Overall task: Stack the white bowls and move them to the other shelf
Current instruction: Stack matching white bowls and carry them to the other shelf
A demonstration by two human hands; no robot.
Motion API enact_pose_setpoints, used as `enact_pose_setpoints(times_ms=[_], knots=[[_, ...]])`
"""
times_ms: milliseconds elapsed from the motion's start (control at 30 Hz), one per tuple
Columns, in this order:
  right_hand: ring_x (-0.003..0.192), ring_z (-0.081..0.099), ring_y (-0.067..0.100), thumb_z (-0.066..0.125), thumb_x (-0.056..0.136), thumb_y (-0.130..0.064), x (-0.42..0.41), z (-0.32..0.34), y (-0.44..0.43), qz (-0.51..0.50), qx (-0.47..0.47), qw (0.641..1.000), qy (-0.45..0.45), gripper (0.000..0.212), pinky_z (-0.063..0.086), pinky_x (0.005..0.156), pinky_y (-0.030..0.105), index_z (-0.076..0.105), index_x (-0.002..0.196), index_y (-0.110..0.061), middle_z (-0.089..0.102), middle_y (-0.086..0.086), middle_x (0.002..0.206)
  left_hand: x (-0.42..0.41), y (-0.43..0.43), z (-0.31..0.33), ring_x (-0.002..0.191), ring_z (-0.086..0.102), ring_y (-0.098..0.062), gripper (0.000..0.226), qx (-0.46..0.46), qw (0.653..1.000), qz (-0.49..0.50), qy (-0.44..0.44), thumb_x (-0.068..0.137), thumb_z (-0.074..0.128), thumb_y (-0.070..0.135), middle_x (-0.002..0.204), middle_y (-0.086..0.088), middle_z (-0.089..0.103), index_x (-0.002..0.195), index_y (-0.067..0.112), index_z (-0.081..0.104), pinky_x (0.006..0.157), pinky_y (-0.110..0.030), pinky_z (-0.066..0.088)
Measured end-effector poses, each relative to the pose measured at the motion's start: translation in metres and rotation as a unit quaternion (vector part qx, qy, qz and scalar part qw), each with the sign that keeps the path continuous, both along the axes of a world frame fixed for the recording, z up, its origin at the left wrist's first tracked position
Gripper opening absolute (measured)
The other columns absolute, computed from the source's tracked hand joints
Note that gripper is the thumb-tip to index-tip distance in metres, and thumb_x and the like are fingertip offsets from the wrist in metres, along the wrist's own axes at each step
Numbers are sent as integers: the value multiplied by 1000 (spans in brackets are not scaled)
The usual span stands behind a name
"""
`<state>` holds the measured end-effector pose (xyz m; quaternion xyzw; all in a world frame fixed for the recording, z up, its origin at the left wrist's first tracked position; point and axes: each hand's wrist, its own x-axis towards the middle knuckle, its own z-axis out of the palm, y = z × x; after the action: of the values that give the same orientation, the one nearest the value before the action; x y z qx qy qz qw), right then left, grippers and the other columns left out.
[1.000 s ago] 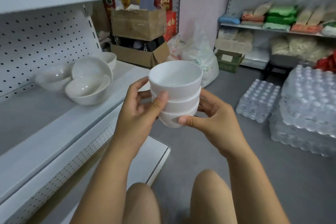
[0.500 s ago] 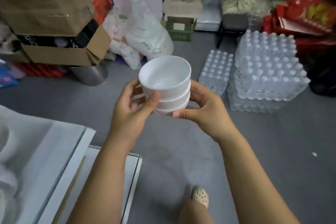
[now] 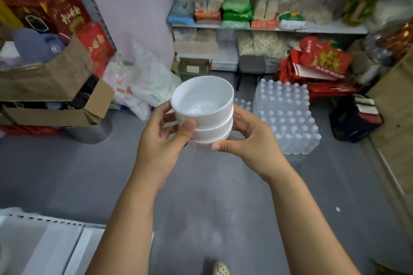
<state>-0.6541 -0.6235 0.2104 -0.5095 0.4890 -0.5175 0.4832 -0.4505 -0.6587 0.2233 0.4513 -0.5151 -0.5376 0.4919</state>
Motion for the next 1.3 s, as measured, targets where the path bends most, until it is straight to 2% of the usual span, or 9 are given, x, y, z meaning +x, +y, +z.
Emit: enact_pose_setpoints(times_ms=[133,333,433,600,767,833,900,1067,1300], knots=[[134,57,15,89,70,5,-16,31,-34,-4,-38,999,6,87,53,106,36,52,147,-14,66,-3,139,-17,-36,33,111,70,-17,57,-28,1000,-2,-9,66,80,59,111,16,69,118,43,63,87,-54,61],[130,61,17,91,68,1,-26,61,-107,-18,-67,997,22,87,52,107,48,55,145,-17,68,-3,135,-25,-104,67,107,72,-18,69,-55,998,3,-11,67,80,58,114,7,67,129,33,61,85,-53,62],[129,62,17,90,68,3,-26,71,-155,-22,-76,997,22,86,52,107,48,56,144,-17,70,-4,132,-25,-153,77,107,72,-16,72,-63,998,-1,-13,70,83,55,111,10,69,133,30,61,86,-51,62],[128,62,16,91,69,1,-26,90,-253,-38,-102,994,25,84,48,111,48,57,143,-19,70,-5,133,-23,-256,98,110,71,-19,71,-98,994,-32,-27,70,79,60,121,6,68,134,36,61,90,-51,60],[130,61,26,89,71,3,-24,108,-349,-48,-114,992,1,85,59,93,37,55,145,-19,69,-1,134,-24,-359,124,108,72,-19,65,-117,991,-56,-44,76,81,53,121,10,69,135,35,60,91,-49,60],[130,61,24,91,68,-1,-28,110,-382,-61,-118,991,-2,86,53,104,48,55,145,-17,69,0,135,-28,-394,129,107,72,-20,62,-124,989,-65,-47,78,82,50,116,13,71,134,33,61,90,-50,60],[130,62,21,92,67,-4,-34,111,-412,-65,-114,991,7,86,48,110,52,56,144,-16,68,0,135,-35,-425,129,105,73,-20,66,-118,989,-72,-47,75,82,51,114,15,71,136,32,61,88,-48,61],[129,62,18,91,69,1,-58,104,-488,-85,-110,990,13,85,48,111,49,56,144,-17,69,-2,134,-58,-503,127,103,73,-18,70,-111,990,-72,-49,73,80,49,113,14,71,138,32,59,83,-42,63],[125,65,22,92,67,2,-105,105,-623,-85,-126,988,16,86,51,107,53,57,143,-17,71,0,132,-103,-630,135,105,72,-14,75,-125,988,-61,-67,66,81,62,108,24,70,134,37,60,89,-45,61]])
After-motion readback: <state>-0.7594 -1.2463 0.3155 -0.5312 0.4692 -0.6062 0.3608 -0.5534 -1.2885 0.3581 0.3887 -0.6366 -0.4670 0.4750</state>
